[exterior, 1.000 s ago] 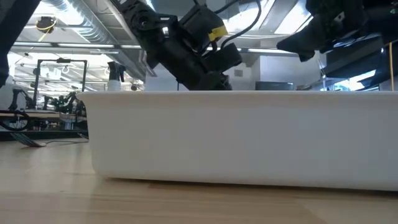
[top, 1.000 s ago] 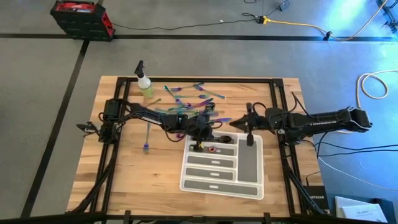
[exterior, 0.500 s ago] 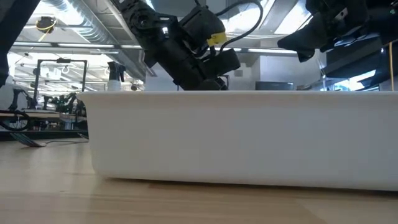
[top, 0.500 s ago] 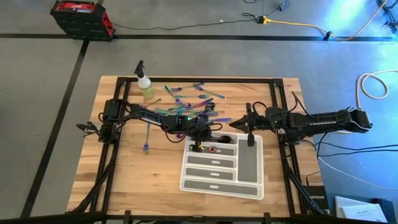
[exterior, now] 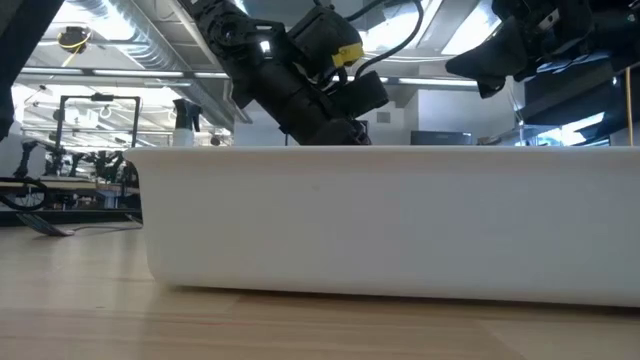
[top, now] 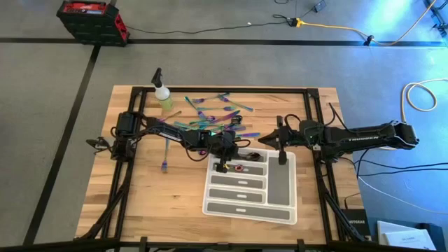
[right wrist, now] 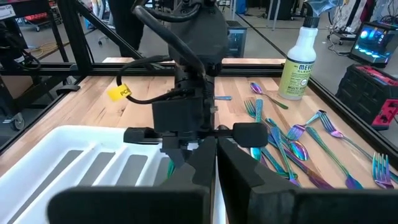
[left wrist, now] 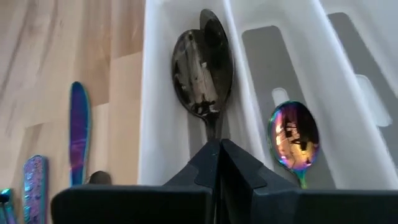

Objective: Sort silverware
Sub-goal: Put the black spoon into the white silverware tray, then put the purple fork into the white silverware tray

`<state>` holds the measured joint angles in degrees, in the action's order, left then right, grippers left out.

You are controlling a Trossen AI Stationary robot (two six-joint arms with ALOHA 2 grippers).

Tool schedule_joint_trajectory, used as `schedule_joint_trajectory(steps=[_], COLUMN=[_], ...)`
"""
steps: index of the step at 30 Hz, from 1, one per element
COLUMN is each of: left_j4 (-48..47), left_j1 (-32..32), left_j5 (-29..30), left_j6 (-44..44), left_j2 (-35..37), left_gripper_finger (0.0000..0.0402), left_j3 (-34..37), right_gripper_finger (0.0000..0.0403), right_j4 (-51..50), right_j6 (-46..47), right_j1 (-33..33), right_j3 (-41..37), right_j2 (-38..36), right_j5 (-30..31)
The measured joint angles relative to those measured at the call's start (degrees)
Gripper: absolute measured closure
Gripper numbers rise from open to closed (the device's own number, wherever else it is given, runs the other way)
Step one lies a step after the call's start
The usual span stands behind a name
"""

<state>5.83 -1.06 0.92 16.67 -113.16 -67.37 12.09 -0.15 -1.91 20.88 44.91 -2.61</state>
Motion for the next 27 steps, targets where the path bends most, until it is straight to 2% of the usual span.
schedule_joint_trajectory(steps=[12,22,27], left_j4=[-1.8,-1.65,-0.44], left_j1=[-0.09,-0.1,-0.11], left_j5=[0.6,1.96,2.72], left_j6=[1.35,0.31,0.45], left_j2=[-0.2,-0.2,-0.19], left_gripper_finger=[0.0395,0.0307,0.0281], left_j3=[0.0,0.0,0.0], right_gripper_finger=[0.0403,0.0403,0.0403], right_j4=[-0.05,-0.05,-0.07], right_j6=[-0.1,-0.12,-0.12], right_j1=[0.0,0.0,0.0], right_j3=[0.0,0.0,0.0], right_j2=[0.0,0.0,0.0], right_j5=[0.0,0.0,0.0])
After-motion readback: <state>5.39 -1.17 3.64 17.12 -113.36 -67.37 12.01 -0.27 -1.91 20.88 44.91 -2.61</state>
